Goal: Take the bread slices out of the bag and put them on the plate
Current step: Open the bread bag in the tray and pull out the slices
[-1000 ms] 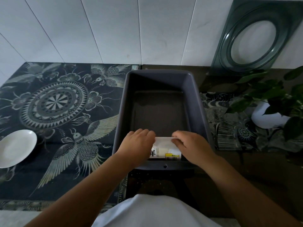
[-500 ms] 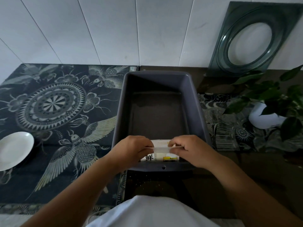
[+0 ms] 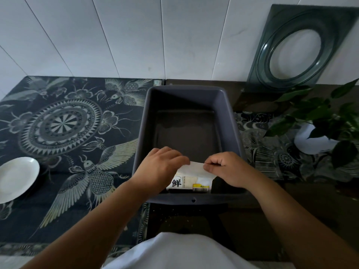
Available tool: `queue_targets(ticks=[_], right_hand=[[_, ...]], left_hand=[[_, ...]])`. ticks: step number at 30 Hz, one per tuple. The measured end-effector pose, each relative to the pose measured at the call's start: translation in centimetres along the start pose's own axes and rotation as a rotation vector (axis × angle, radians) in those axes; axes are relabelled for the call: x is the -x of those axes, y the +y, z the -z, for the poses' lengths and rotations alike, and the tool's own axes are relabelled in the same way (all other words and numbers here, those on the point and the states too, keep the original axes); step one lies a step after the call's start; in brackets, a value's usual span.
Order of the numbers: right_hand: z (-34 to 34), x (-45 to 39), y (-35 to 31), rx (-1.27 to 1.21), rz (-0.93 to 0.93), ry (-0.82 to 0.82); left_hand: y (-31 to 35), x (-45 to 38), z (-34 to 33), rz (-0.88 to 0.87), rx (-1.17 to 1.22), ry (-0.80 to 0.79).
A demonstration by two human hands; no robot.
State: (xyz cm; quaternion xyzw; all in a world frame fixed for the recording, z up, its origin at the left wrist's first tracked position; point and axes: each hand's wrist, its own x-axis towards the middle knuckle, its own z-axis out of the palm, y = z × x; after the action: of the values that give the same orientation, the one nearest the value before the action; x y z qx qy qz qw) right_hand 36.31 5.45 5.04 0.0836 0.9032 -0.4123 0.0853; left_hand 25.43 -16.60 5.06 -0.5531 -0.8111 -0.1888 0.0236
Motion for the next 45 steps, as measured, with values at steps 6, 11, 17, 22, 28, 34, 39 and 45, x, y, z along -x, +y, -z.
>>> queue_targets(ticks=[6,11,17,22,28,34,39,45], right_hand=[[-0.7,0.1,-0.2,-0.129,-0.035,-0.015],[-0.7,0.0,-0.3,-0.181,-0.041,-0.062],[0.0,-0.7,-0.5,-0.271,-0.113,-0.046],[0.9,-2.5,-1.1,-0.016,-0.094,0.147],[1.4,-3.7,-2.3,0.123,-0.013,0.411],[0.4,-1.9,-3.8,0.542,0.348,0.402],[1.1,-1.4,-4.8,0.927,0.531,-0.139],[3.2,-1.5,-4.5,1.23,0.626,-0.329]], left_hand=[[0.7,0.9,-1.5,0.046,-0.027,0.035],[1.2,0.8,-1.4,0.153,0.02,0.013],[1.9,1.7,-0.6,0.037,-0.043,-0.066],[2.2,3.1,-0.9,0.002,-0.081,-0.04],[2.2,2.8,0.0,-0.046,-0.08,-0.129],[2.0,0.0,2.5,-0.076,-0.222,-0.251],[0.7,-2.9,3.9,-0.235,-0.433,-0.505],[-0.5,-3.8,5.0,-0.261,-0.535,-0.703]])
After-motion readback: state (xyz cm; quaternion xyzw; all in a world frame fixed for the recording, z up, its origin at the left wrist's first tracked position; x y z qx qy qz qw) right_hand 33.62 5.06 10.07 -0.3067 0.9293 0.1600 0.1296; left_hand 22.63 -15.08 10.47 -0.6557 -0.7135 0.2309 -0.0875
